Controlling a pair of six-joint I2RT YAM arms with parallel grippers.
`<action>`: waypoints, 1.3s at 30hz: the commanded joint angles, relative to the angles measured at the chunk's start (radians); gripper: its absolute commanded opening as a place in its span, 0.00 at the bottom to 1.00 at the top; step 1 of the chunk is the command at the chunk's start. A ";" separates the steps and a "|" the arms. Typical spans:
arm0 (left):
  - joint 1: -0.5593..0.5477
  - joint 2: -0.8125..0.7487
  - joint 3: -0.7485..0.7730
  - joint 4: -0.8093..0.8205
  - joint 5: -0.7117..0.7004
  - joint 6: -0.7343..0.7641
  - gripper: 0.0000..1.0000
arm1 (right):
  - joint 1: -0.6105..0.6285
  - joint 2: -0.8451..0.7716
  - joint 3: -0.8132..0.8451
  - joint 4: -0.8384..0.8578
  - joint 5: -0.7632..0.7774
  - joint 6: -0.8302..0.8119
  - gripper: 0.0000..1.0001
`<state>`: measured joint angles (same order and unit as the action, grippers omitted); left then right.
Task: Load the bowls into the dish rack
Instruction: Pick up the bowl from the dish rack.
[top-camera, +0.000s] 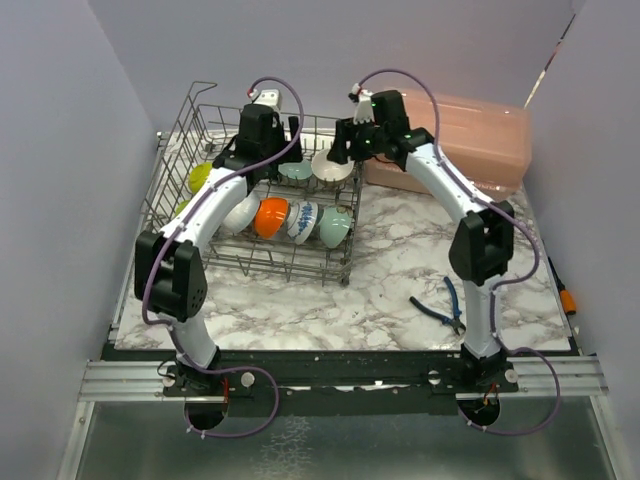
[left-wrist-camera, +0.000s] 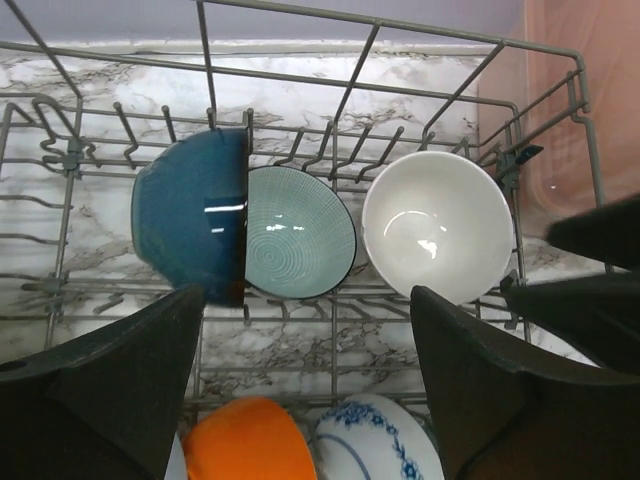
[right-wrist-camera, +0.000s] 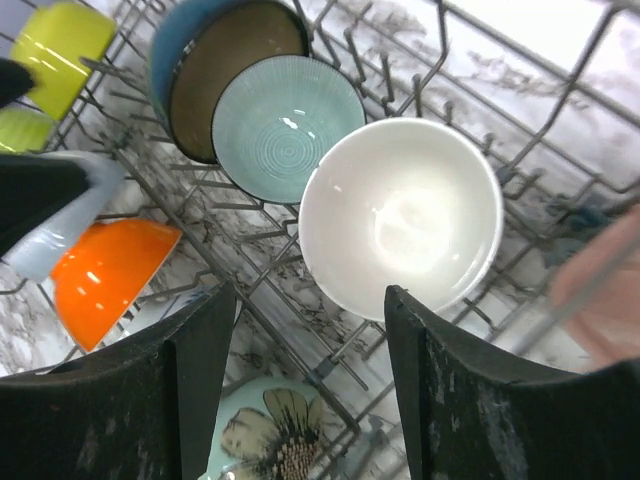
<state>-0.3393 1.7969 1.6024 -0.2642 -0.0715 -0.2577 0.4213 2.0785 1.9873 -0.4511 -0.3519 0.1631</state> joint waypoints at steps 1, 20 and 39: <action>0.011 -0.139 -0.107 0.066 -0.039 -0.007 0.85 | 0.045 0.140 0.150 -0.128 0.057 -0.019 0.66; 0.016 -0.296 -0.312 0.130 0.017 0.004 0.85 | 0.146 0.460 0.466 -0.183 0.381 -0.029 0.77; 0.015 -0.278 -0.286 0.135 0.046 0.064 0.85 | 0.182 0.389 0.403 -0.117 0.447 -0.140 0.00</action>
<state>-0.3283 1.5295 1.3003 -0.1509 -0.0566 -0.2321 0.6144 2.5244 2.4332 -0.5907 0.0742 0.0525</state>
